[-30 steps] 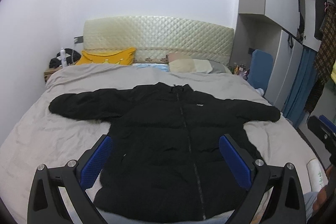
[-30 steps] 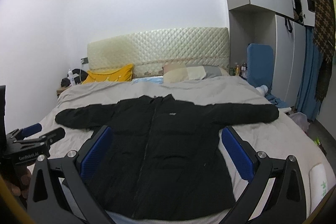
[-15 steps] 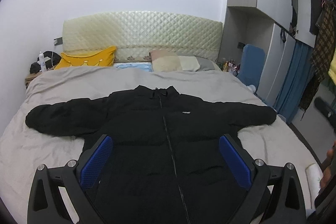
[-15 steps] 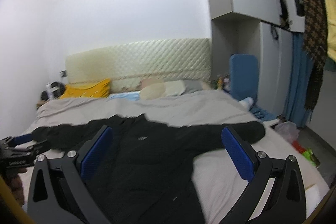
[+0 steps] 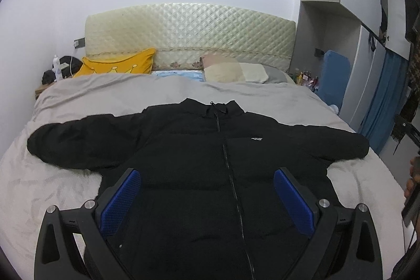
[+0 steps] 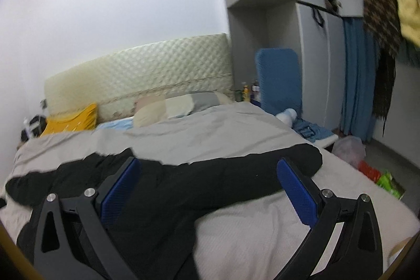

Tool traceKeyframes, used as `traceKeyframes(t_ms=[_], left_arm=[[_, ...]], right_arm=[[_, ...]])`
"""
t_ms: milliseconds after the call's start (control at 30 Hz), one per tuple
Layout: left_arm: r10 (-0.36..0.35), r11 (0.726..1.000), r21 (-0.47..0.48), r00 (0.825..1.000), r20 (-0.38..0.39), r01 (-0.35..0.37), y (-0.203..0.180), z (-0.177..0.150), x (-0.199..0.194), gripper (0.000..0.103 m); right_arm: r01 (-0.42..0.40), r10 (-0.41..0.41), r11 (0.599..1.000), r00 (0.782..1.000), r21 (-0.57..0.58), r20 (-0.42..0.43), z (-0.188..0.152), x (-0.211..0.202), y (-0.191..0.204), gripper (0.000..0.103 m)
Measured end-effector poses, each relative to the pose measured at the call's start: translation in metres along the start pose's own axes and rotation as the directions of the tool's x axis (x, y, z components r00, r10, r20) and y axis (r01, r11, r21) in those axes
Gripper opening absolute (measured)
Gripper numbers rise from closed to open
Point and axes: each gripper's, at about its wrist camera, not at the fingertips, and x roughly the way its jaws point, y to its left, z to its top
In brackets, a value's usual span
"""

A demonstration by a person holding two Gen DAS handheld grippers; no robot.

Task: Fold large clothes
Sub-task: 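Move the right tool down to the jacket sleeve cuff beside it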

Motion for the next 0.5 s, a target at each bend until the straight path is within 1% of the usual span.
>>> traceKeyframes(t_ms=[100, 200, 267, 300, 400, 467, 500], left_arm=[[-0.014, 1.000, -0.005, 1.000, 0.001, 0.014, 0.000, -0.007, 0.011, 0.103], [-0.007, 1.000, -0.001, 1.000, -0.004, 0.007, 0.002, -0.015, 0.022, 0.103], [-0.004, 1.000, -0.004, 1.000, -0.006, 0.004, 0.001, -0.019, 0.026, 0.103], [-0.002, 1.000, -0.009, 1.000, -0.007, 0.001, 0.003, -0.021, 0.030, 0.103], [0.005, 0.999, -0.038, 1.000, -0.013, -0.005, 0.008, -0.024, 0.039, 0.103], [0.009, 0.998, -0.062, 1.000, -0.015, -0.010, 0.012, -0.026, 0.045, 0.103], [0.013, 0.997, -0.076, 1.000, -0.017, -0.014, 0.014, -0.026, 0.048, 0.103]], right_arm=[[0.046, -0.046, 0.998, 0.999, 0.039, -0.014, -0.002, 0.037, -0.023, 0.103], [0.084, -0.081, 0.994, 0.996, 0.070, -0.039, -0.010, 0.069, -0.048, 0.103], [0.107, -0.100, 0.989, 0.992, 0.104, -0.073, -0.019, 0.092, -0.074, 0.103], [0.117, -0.106, 0.985, 0.990, 0.126, -0.094, -0.024, 0.104, -0.089, 0.101], [0.143, -0.122, 0.972, 0.985, 0.187, -0.122, -0.034, 0.122, -0.125, 0.099], [0.180, -0.148, 0.946, 0.980, 0.270, -0.136, -0.044, 0.133, -0.159, 0.099], [0.193, -0.152, 0.924, 0.977, 0.331, -0.147, -0.051, 0.139, -0.178, 0.099]])
